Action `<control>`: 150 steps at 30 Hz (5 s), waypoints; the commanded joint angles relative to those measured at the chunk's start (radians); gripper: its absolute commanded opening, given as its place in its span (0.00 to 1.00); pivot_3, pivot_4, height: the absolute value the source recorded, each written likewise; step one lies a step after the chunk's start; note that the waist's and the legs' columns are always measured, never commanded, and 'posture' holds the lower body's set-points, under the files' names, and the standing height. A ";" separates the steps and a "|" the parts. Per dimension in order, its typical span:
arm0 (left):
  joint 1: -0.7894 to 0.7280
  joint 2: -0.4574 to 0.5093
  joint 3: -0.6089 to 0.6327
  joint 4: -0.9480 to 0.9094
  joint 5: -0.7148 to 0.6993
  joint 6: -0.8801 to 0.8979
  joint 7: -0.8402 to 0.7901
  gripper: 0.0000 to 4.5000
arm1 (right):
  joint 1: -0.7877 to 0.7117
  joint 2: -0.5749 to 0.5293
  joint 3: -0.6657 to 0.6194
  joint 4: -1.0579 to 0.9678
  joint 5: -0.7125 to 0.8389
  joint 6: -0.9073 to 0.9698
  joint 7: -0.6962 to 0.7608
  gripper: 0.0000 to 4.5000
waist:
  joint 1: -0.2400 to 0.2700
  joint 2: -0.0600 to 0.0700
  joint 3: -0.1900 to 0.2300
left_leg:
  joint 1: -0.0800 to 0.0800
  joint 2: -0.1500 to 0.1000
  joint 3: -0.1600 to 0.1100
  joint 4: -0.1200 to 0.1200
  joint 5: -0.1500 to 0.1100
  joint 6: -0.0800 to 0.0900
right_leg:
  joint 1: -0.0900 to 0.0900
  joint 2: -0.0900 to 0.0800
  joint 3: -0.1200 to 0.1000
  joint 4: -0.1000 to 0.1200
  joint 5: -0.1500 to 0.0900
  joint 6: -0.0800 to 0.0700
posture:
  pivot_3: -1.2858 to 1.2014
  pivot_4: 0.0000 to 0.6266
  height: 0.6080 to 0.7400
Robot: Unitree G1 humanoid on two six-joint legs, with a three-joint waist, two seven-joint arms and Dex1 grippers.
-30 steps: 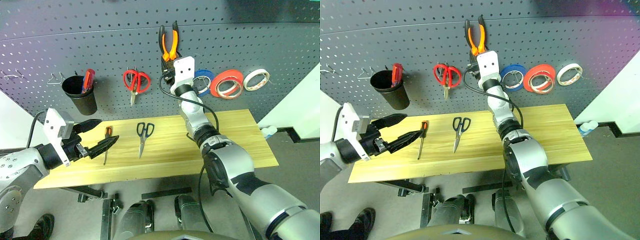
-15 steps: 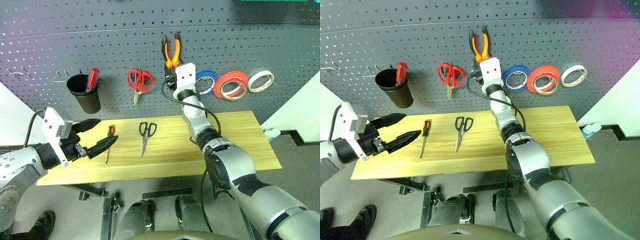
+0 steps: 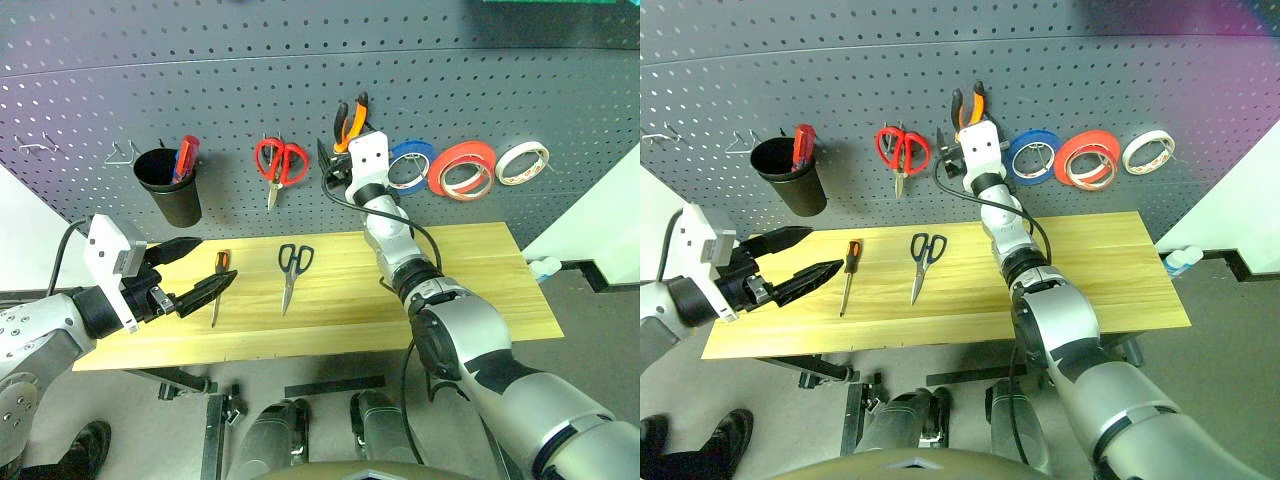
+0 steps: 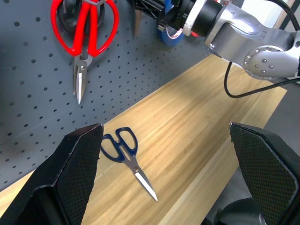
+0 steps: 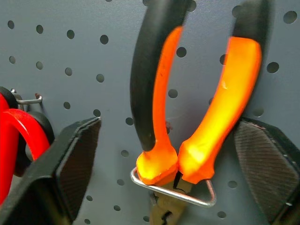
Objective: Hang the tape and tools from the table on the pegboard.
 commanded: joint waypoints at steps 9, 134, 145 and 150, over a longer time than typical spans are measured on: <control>-0.003 0.007 0.022 -0.020 -0.016 -0.007 0.006 1.00 | -0.004 0.012 -0.044 -0.057 0.064 -0.074 0.055 0.99 | 0.000 0.000 0.001 | 0.000 0.000 0.000 0.000 0.000 0.000 | 0.000 0.000 0.000 0.000 0.000 0.000 | 0.52 0.27 1.00; -0.983 -0.829 -0.440 1.429 0.867 0.231 0.759 0.74 | 0.583 -0.726 0.051 -1.136 0.533 0.958 1.275 1.00 | -0.051 -0.012 0.051 | -0.007 0.003 0.003 0.003 -0.013 0.013 | 0.006 -0.003 -0.004 -0.022 0.004 0.012 | 0.38 0.41 1.00; -0.980 -0.824 -0.445 1.464 0.871 0.249 0.754 0.16 | 0.560 -0.720 0.036 -1.158 0.542 0.979 1.260 1.00 | -0.063 -0.012 0.051 | -0.006 0.003 0.003 0.004 -0.013 0.013 | 0.006 -0.003 -0.004 -0.020 0.004 0.013 | 0.38 0.41 1.00; -0.972 -0.827 -0.444 1.448 0.869 0.263 0.758 0.16 | 0.553 -0.715 0.038 -1.147 0.543 0.983 1.261 1.00 | -0.062 -0.012 0.051 | -0.006 0.003 0.003 0.004 -0.013 0.013 | 0.006 -0.003 -0.004 -0.021 0.004 0.013 | 0.38 0.41 1.00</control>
